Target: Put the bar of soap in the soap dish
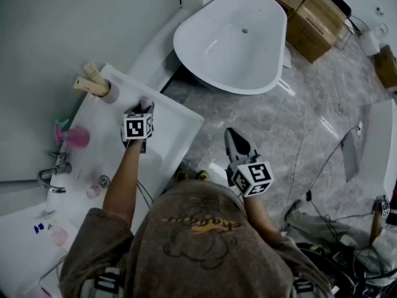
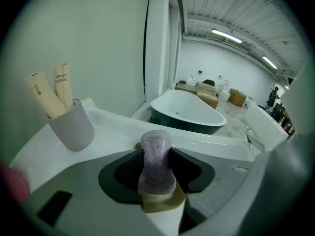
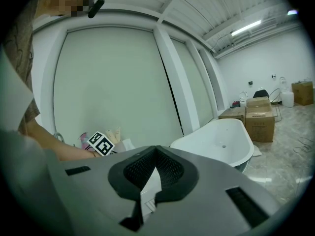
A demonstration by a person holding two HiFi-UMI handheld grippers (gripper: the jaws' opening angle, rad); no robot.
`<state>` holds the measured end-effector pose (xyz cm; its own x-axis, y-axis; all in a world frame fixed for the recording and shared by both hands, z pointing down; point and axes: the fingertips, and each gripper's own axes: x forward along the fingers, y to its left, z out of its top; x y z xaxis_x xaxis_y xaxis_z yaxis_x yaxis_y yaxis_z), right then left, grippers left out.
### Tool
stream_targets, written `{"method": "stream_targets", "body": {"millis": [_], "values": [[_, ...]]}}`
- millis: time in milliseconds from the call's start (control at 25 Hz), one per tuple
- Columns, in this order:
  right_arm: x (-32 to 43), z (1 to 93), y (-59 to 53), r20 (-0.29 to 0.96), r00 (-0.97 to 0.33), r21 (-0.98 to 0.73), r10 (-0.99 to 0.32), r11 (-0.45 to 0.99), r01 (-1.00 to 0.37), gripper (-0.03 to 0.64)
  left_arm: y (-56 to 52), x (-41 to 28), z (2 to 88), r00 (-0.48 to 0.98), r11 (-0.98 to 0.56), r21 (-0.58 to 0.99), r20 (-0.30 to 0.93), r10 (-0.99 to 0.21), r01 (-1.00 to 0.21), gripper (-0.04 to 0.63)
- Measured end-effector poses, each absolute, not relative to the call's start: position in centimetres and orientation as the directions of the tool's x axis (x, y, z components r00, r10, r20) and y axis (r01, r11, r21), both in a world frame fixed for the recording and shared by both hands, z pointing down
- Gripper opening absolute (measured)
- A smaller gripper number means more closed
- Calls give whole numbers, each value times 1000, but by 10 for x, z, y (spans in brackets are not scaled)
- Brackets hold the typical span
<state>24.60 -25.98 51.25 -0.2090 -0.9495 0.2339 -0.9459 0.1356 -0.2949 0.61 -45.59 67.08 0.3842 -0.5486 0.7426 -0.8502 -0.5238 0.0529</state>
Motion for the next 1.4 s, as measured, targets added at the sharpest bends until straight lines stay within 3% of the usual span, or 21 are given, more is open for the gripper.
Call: {"method": "stream_targets", "body": {"millis": [600, 1400], "values": [[251, 511, -243, 249, -201, -278, -947, 129, -952, 2, -451, 18, 660, 388, -522, 34, 711, -587, -852, 178], [219, 498, -241, 215, -312, -249, -925, 257, -934, 2, -368, 15, 469, 598, -593, 132, 347, -723, -794, 178]]}}
